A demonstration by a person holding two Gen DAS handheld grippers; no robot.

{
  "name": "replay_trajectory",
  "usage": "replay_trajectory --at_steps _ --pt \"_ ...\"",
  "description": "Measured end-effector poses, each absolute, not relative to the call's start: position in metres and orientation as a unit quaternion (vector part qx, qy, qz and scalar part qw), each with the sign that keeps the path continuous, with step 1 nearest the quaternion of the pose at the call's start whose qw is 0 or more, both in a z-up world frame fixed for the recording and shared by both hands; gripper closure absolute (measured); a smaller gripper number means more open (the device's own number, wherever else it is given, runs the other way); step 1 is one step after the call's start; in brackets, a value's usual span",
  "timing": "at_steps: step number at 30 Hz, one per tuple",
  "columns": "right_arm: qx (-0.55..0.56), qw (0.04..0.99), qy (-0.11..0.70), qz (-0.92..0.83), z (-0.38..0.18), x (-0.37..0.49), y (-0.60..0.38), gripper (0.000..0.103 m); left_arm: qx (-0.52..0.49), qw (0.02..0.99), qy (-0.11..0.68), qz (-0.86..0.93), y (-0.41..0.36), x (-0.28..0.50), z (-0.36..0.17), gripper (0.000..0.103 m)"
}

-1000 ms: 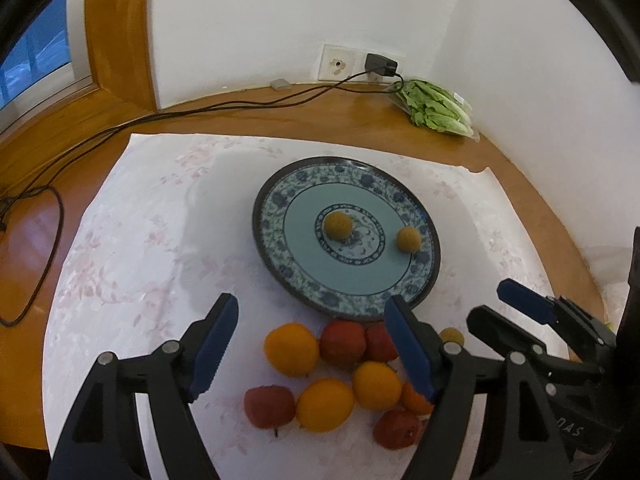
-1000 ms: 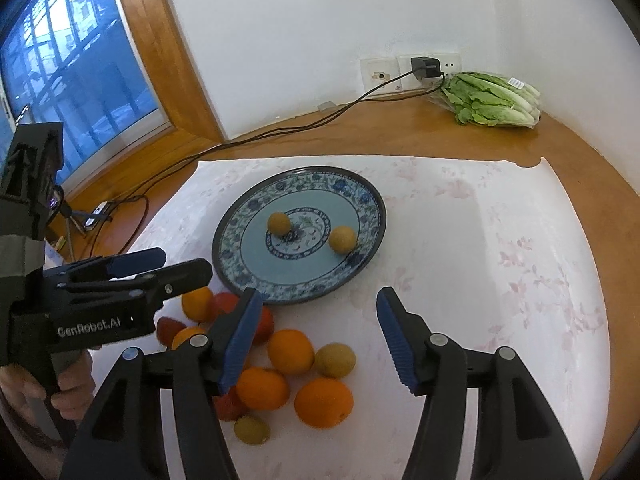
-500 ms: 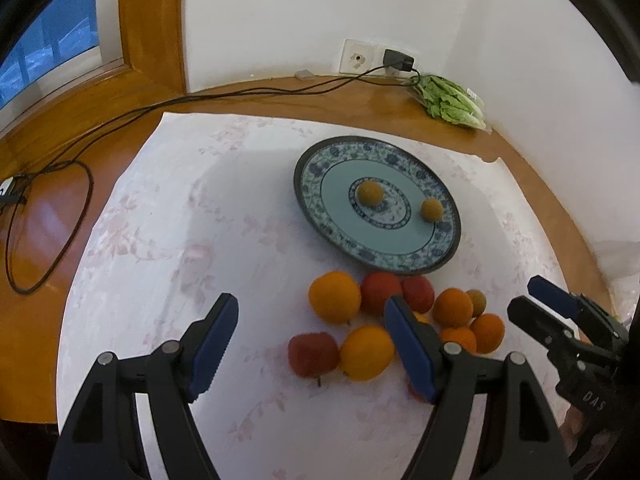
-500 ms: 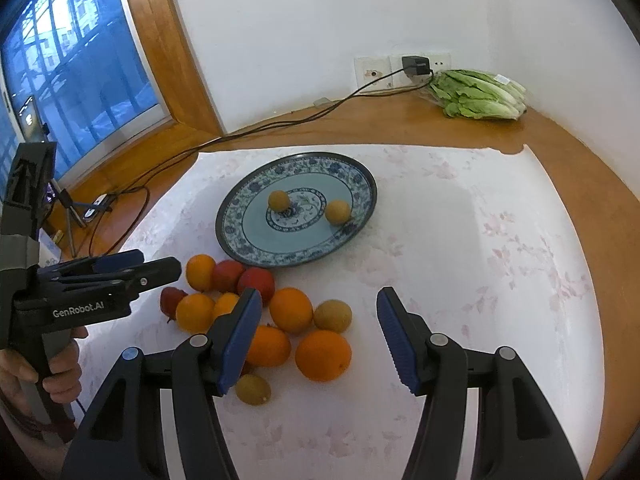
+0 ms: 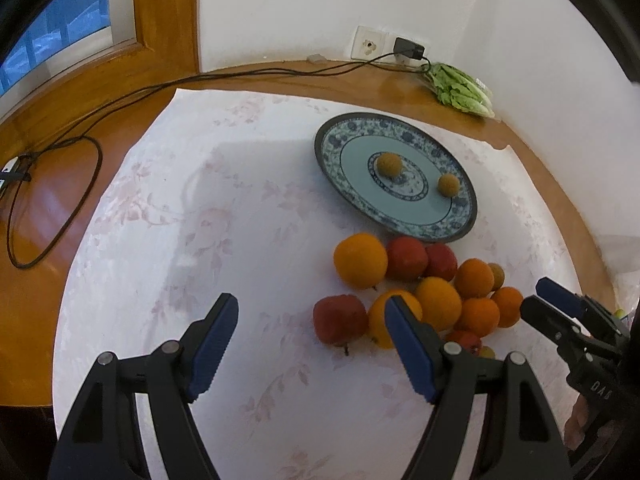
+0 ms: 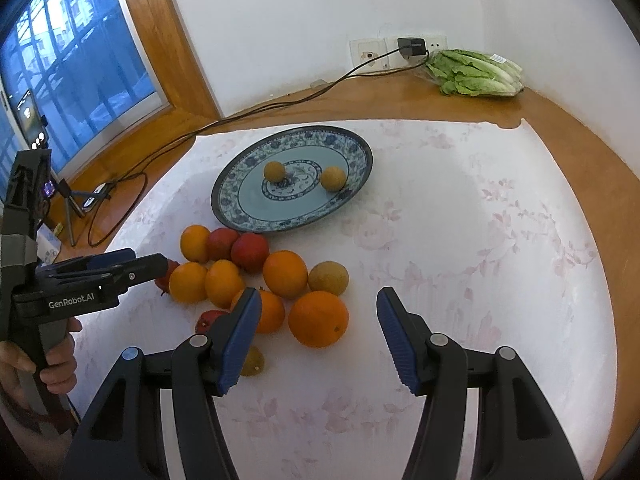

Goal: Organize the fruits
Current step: 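Withdraw both open tools from the plate back toward the fruit pile, then grasp a red apple with the left tool while the right tool grasps a large orange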

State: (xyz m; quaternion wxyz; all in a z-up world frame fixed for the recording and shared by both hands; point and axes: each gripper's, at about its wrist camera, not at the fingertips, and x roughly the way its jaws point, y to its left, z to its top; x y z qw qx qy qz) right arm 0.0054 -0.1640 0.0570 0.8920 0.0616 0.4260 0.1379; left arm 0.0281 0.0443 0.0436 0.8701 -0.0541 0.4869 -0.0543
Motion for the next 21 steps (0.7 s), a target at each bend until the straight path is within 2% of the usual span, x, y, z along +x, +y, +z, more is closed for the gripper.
replay_trajectory --at_steps 10,12,18,21 --pt "0.074 0.884 0.441 0.137 0.047 0.005 -0.169 0.042 -0.059 0.869 0.489 -0.047 0.051 0.029 0.034 0.025" --pt "0.076 0.884 0.440 0.137 0.046 0.005 -0.170 0.042 -0.063 0.870 0.485 -0.056 0.051 0.028 0.034 0.031" --pt "0.065 0.883 0.444 0.142 0.043 0.005 -0.165 0.058 -0.076 0.872 0.476 -0.081 0.049 0.025 0.033 0.047" --pt "0.062 0.880 0.449 0.145 0.038 0.006 -0.162 0.061 -0.088 0.870 0.478 -0.086 0.049 0.026 0.031 0.047"
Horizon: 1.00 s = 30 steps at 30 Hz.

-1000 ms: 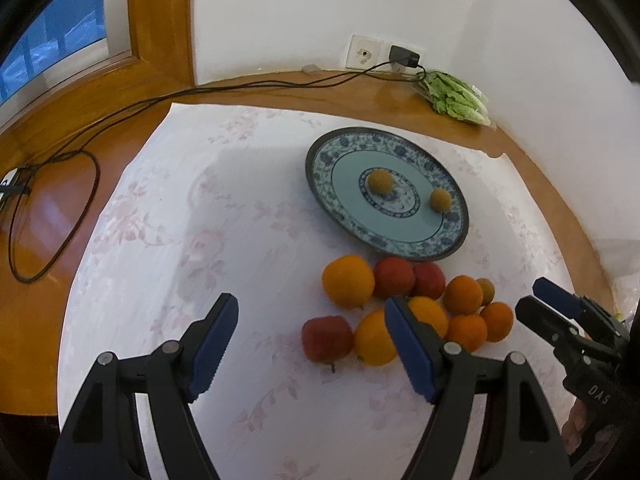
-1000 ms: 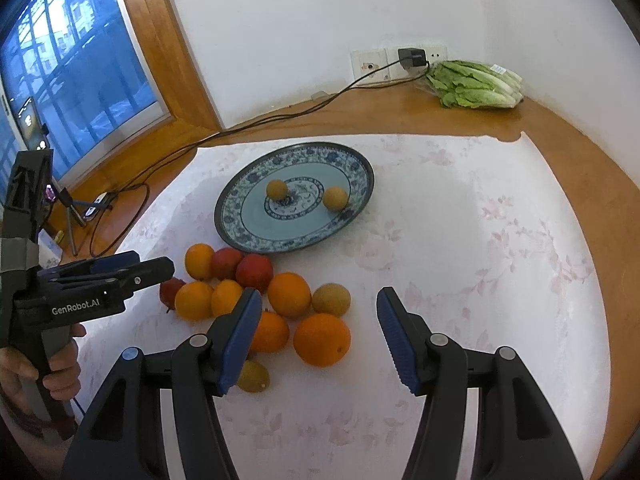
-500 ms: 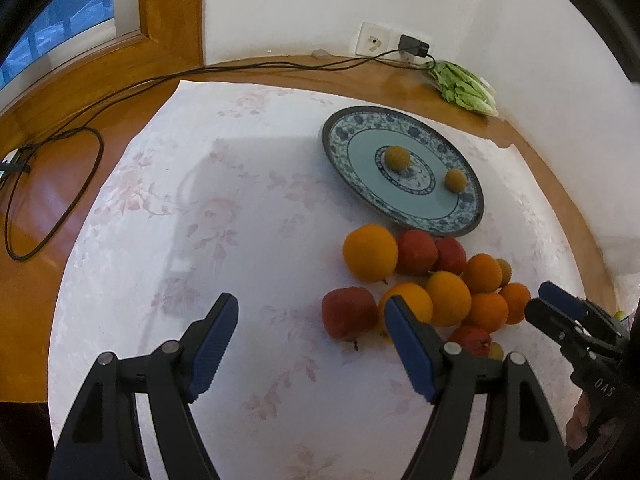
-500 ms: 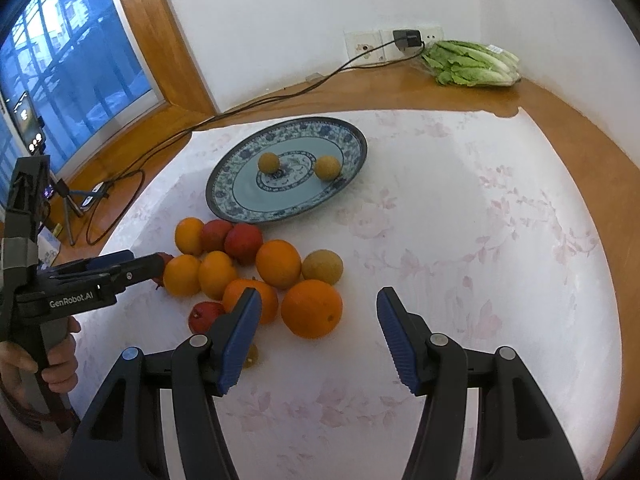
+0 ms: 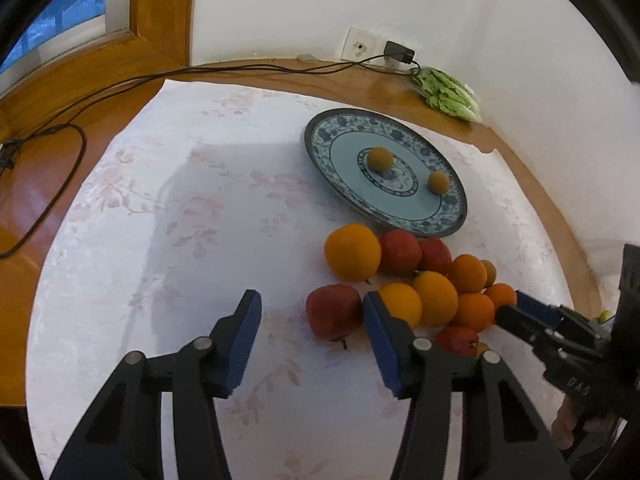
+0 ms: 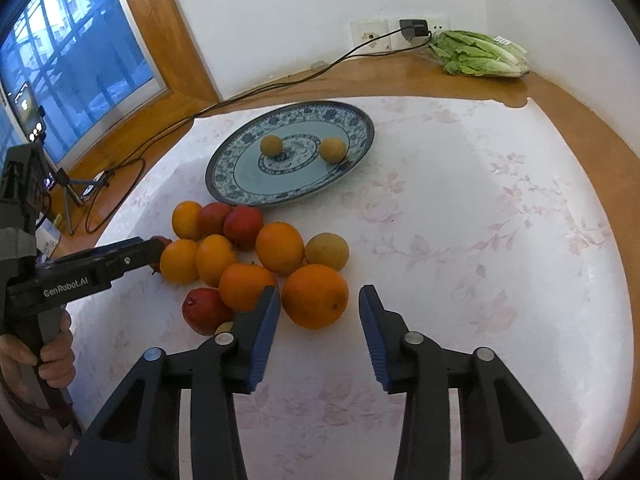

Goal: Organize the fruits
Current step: 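Grasp a red apple with the left tool while the right tool grasps a large orange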

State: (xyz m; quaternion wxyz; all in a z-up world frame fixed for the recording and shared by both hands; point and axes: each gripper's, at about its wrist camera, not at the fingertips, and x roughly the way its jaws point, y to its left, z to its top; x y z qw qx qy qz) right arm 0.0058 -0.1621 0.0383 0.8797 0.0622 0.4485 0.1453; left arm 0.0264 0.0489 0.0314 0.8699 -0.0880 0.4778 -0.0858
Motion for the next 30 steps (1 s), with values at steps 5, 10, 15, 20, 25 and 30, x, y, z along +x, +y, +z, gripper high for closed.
replay_trajectory --at_steps 5,10,15,20,25,30 --pt "0.058 0.879 0.451 0.146 0.0348 0.0068 -0.1587 0.061 -0.095 0.870 0.477 -0.087 0.0495 0.0272 0.0306 0.048" --pt "0.053 0.880 0.450 0.143 0.0335 0.0061 -0.1571 0.064 -0.097 0.870 0.476 -0.082 0.0497 0.0258 0.0314 0.048" --pt "0.048 0.881 0.449 0.142 0.0329 0.0063 -0.1561 0.065 -0.083 0.876 0.470 -0.072 0.0490 0.0228 0.0348 0.050" --pt "0.048 0.882 0.447 0.142 0.0325 0.0062 -0.1559 0.065 -0.113 0.866 0.477 -0.094 0.0502 0.0254 0.0289 0.057" --pt "0.050 0.885 0.441 0.141 0.0320 0.0046 -0.1564 0.065 -0.120 0.865 0.474 -0.111 0.0470 0.0246 0.0301 0.072" --pt "0.051 0.885 0.442 0.140 0.0322 0.0043 -0.1567 0.066 -0.114 0.869 0.473 -0.092 0.0477 0.0230 0.0320 0.072"
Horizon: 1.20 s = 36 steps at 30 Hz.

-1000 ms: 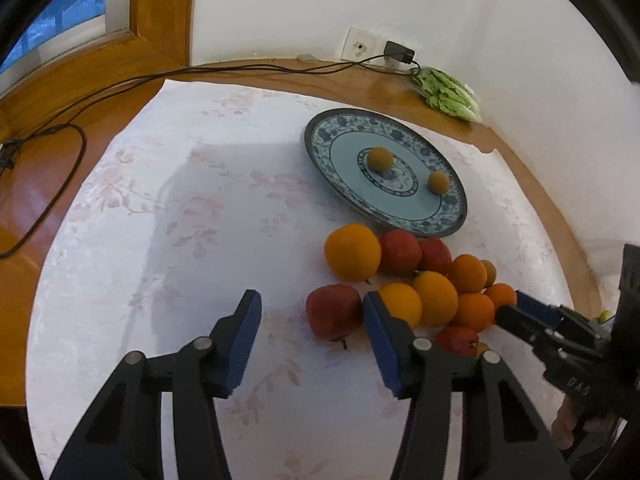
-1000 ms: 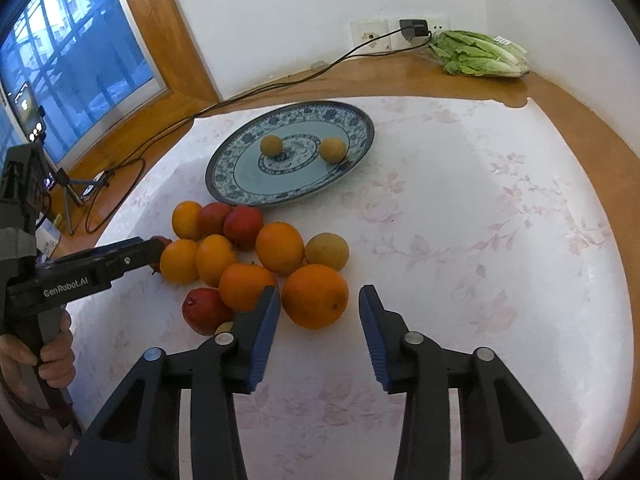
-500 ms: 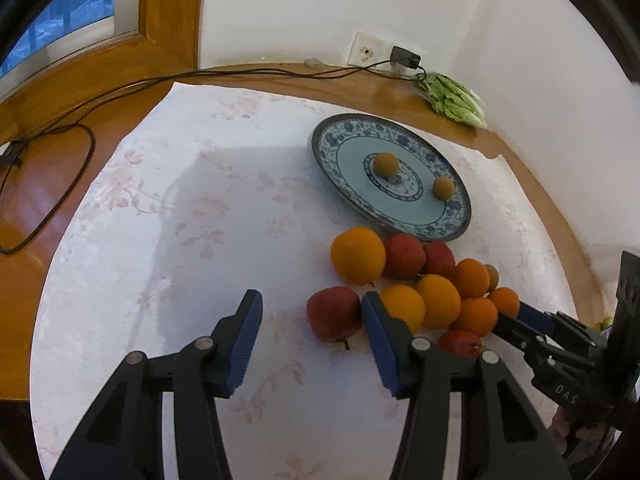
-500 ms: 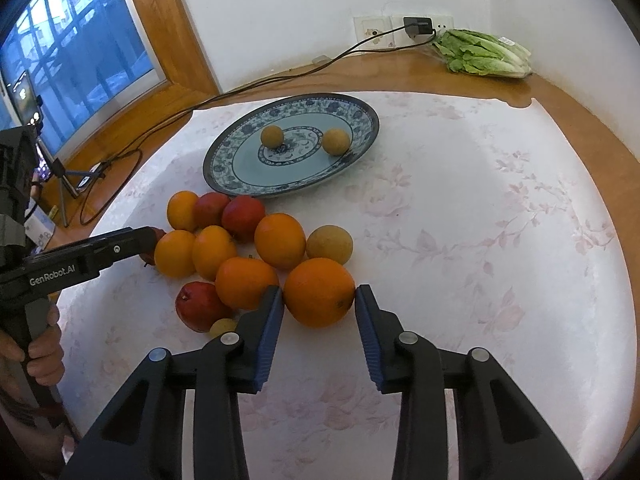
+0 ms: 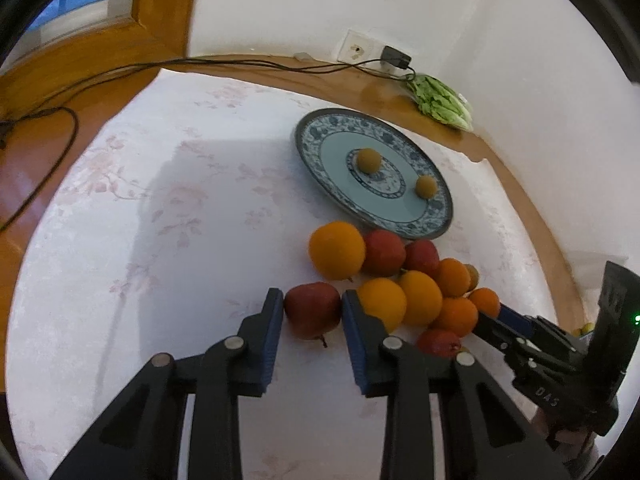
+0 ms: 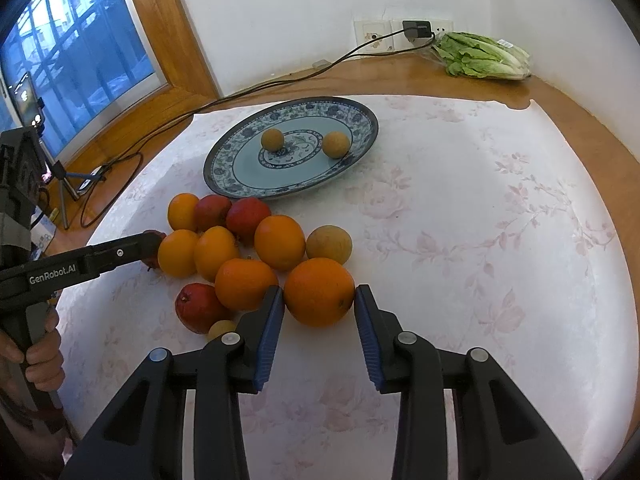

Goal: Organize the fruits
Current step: 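Grasp a red apple with the left tool while the right tool grasps a large orange, then carry the red apple and the orange onto the plate with both tools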

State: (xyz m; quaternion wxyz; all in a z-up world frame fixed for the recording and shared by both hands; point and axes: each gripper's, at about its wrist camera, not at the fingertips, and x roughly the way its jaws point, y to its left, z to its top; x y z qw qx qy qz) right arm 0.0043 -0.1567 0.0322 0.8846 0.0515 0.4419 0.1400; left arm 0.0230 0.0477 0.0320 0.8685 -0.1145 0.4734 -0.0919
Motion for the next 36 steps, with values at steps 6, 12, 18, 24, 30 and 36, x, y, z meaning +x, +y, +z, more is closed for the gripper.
replay_trajectory --at_steps 6,12,18,24,30,36 --pt "0.060 0.885 0.441 0.136 0.032 0.004 -0.160 0.066 -0.114 0.870 0.471 -0.086 0.052 0.024 0.031 0.071" --pt "0.066 0.886 0.439 0.136 0.032 0.003 -0.163 0.066 -0.112 0.864 0.482 -0.089 0.049 0.025 0.025 0.072" --pt "0.072 0.888 0.434 0.135 0.035 0.001 -0.167 0.066 -0.109 0.869 0.475 -0.086 0.050 0.022 0.031 0.072" --pt "0.072 0.892 0.426 0.135 0.041 -0.001 -0.168 0.066 -0.106 0.873 0.467 -0.086 0.050 0.021 0.039 0.072" --pt "0.070 0.894 0.420 0.140 0.048 -0.002 -0.167 0.066 -0.096 0.880 0.456 -0.090 0.045 0.023 0.053 0.072" --pt "0.065 0.895 0.413 0.152 0.056 0.000 -0.162 0.066 -0.093 0.879 0.458 -0.097 0.039 0.029 0.058 0.072"
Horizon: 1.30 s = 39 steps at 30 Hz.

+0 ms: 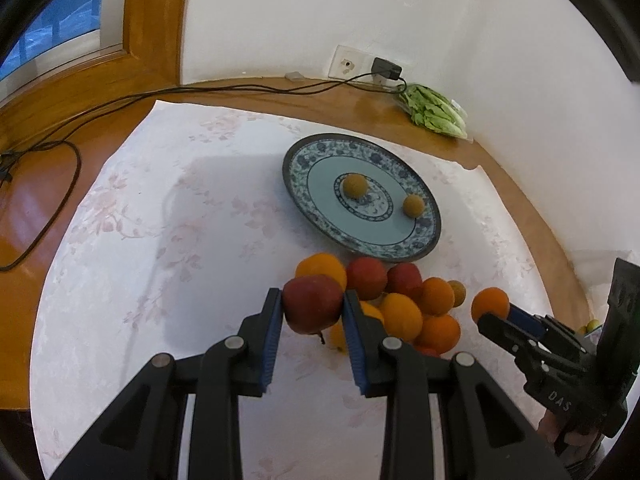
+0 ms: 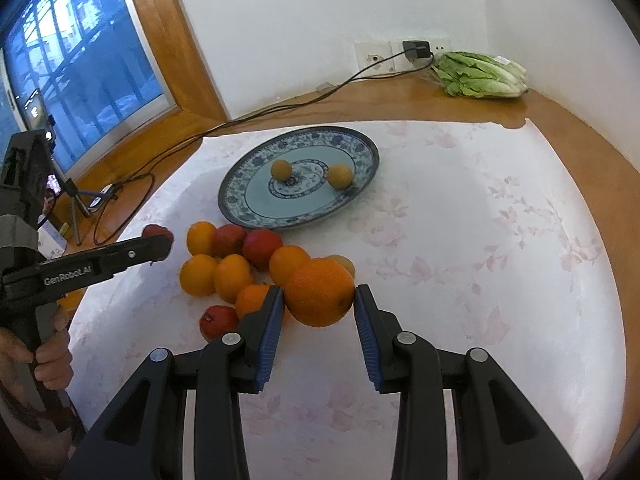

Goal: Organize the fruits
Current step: 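Carry the red apple and the orange onto the plate with both tools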

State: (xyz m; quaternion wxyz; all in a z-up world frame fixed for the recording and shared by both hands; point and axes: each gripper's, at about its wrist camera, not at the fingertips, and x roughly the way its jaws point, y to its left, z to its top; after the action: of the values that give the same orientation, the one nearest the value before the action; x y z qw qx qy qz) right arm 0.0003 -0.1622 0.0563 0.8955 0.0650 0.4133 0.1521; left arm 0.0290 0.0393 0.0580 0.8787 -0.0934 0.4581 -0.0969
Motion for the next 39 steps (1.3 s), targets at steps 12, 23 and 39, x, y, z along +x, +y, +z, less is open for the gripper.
replay_trajectory --at_steps 12,23,39 --pt "0.041 0.899 0.406 0.162 0.072 0.011 -0.152 0.066 -0.084 0.880 0.454 -0.107 0.027 0.044 0.066 0.072" --pt "0.040 0.899 0.404 0.164 0.079 0.028 -0.149 0.066 -0.078 0.884 0.449 -0.110 0.020 0.058 0.073 0.072" --pt "0.038 0.899 0.403 0.166 0.078 0.054 -0.143 0.066 -0.078 0.879 0.460 -0.099 0.001 0.091 0.051 0.072"
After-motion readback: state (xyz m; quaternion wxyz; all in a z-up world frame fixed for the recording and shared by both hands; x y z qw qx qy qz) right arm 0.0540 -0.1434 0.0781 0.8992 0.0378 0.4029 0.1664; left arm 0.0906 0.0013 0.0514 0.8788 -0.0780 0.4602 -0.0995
